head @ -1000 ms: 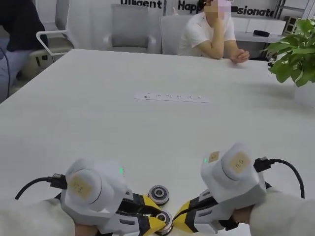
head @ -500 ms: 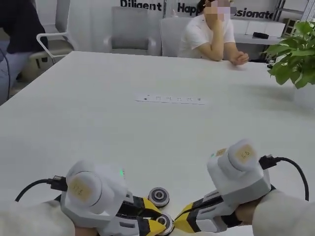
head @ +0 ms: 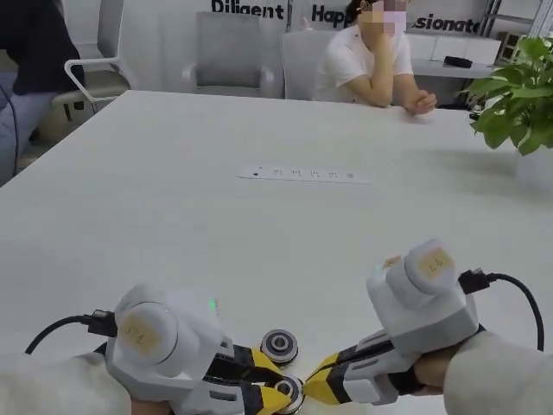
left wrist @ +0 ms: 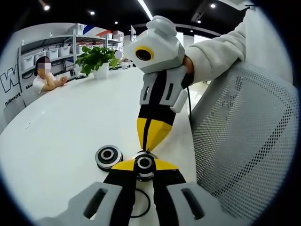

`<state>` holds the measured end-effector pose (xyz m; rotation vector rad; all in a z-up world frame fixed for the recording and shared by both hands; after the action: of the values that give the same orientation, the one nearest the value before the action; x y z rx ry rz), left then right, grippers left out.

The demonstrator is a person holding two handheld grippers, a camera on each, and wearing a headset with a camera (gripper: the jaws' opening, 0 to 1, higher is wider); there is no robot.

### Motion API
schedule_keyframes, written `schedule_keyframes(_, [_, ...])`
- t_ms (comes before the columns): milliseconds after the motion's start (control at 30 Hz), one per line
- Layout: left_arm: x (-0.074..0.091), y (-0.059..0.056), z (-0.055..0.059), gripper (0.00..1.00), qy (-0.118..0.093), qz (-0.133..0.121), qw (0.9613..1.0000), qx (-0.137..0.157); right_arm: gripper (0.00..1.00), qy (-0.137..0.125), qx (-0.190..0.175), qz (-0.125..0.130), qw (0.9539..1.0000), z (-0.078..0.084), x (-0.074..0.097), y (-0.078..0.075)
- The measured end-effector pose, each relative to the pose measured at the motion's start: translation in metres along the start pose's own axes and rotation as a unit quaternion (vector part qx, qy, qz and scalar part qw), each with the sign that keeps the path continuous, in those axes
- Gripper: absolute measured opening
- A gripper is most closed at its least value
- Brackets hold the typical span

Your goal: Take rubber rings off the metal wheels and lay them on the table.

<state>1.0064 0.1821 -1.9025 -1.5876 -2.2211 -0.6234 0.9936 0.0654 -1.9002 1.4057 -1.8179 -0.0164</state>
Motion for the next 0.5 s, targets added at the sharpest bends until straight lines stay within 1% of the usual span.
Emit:
schedule_keyframes(167, [0.000,0.000,0.000,0.08,-0.002,0.000,1.0000,0.000,0.00,-0.003,-0.010,-0.002,0.9999,-0.002,0.000,0.001])
schedule_keyframes(300, [0.000,0.000,0.000,0.08,-0.002,0.001,1.0000,0.000,0.00,-0.007,-0.009,-0.002,0.9999,-0.004,0.001,0.002])
schedule_keyframes(333, [0.000,0.000,0.000,0.08,-0.003,0.000,1.0000,0.001,0.00,-0.077,-0.014,-0.037,0.9962,-0.018,0.000,0.009])
schedule_keyframes(367, [0.000,0.000,0.000,0.08,-0.003,0.000,1.0000,0.001,0.00,-0.115,-0.042,-0.069,0.9900,-0.027,0.002,0.016])
schedule_keyframes(400, [0.000,0.000,0.000,0.08,-0.004,0.000,1.0000,0.001,0.00,-0.137,-0.057,-0.085,0.9852,-0.035,0.005,0.020])
schedule_keyframes(433, [0.000,0.000,0.000,0.08,-0.004,-0.001,1.0000,0.001,0.00,-0.147,-0.049,-0.074,0.9851,-0.039,0.007,0.019])
schedule_keyframes(467, [0.000,0.000,0.000,0.08,-0.005,-0.001,1.0000,0.002,0.00,-0.132,-0.013,-0.053,0.9897,-0.040,0.008,0.017])
schedule_keyframes(500, [0.000,0.000,0.000,0.08,-0.005,0.000,1.0000,0.002,0.00,-0.122,-0.004,-0.041,0.9917,-0.038,0.008,0.016])
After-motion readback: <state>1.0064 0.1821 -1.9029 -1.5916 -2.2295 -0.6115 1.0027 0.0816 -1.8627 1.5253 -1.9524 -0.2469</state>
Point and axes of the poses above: the centre of the closed fingertips' face, and the gripper's own axes: x roughly backward along the fingers, y roughly to its left, z roughly out of its underside, the point moved 7 cm from there along x, roughly backward along the fingers, and after that the axes turned 15 degrees about -z, right-handed, at the moved point
